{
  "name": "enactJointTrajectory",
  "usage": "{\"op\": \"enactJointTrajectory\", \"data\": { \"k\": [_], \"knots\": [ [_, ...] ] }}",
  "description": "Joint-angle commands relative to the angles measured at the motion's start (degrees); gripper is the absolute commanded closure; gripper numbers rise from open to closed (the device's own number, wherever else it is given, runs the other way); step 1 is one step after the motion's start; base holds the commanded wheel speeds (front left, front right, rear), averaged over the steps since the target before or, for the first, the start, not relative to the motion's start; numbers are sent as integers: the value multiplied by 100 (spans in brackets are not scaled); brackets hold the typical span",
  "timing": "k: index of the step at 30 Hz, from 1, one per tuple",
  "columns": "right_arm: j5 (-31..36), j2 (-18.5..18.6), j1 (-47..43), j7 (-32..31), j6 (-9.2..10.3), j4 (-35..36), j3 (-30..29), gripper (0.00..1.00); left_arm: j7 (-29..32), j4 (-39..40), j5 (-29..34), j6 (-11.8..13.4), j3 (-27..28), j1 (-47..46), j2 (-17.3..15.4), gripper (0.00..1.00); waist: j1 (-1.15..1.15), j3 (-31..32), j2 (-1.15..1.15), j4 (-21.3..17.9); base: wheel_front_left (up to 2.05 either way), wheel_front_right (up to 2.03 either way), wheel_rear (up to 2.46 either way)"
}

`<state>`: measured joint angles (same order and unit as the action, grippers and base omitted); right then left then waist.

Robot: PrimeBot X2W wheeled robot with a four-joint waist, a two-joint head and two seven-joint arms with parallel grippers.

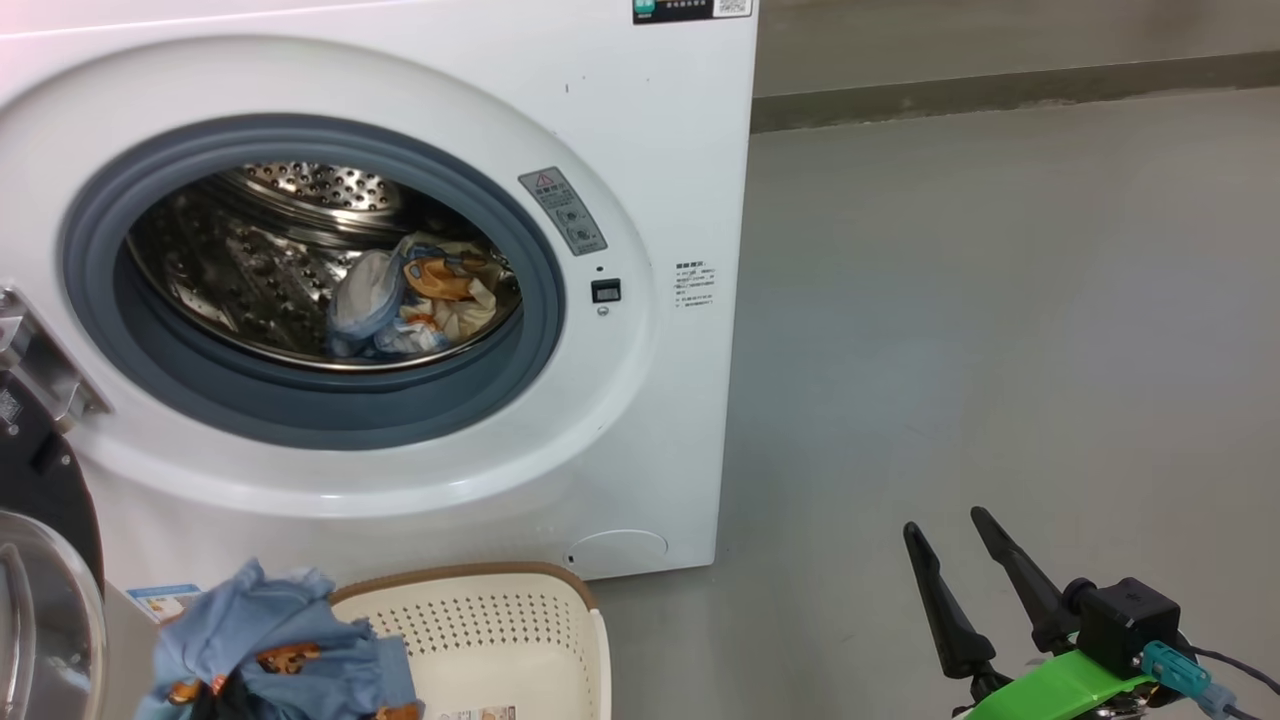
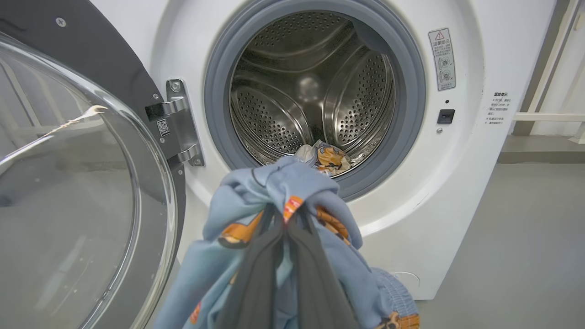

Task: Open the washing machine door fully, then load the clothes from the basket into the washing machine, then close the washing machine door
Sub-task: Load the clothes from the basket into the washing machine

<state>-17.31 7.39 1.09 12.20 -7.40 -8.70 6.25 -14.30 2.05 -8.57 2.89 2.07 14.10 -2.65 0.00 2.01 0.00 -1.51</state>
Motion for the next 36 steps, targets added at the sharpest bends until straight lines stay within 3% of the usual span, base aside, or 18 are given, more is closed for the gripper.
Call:
{"op": "enactJointTrajectory", "data": {
  "k": [1, 11, 24, 36],
  "knots": [
    [48, 11, 29, 43, -9, 166, 104, 0, -70, 210, 18, 93, 133, -84, -24, 100, 0, -13, 0, 12, 0, 0, 0],
    [52, -11, 17, 51, -9, 158, 98, 0, -70, 316, 11, 224, -21, 73, -23, 100, 0, -49, 0, 39, 0, 0, 0],
    [40, -31, -2, 65, -9, 167, 97, 0, -70, 160, -28, 43, 128, -30, -23, 100, 0, -127, 0, 56, 0, 0, 0],
    [74, -27, 153, 18, -9, 306, 105, 0, -70, 194, -15, -48, 216, -1087, -23, 100, 0, -954, 0, 49, 0, 0, 0]
  ]
}}
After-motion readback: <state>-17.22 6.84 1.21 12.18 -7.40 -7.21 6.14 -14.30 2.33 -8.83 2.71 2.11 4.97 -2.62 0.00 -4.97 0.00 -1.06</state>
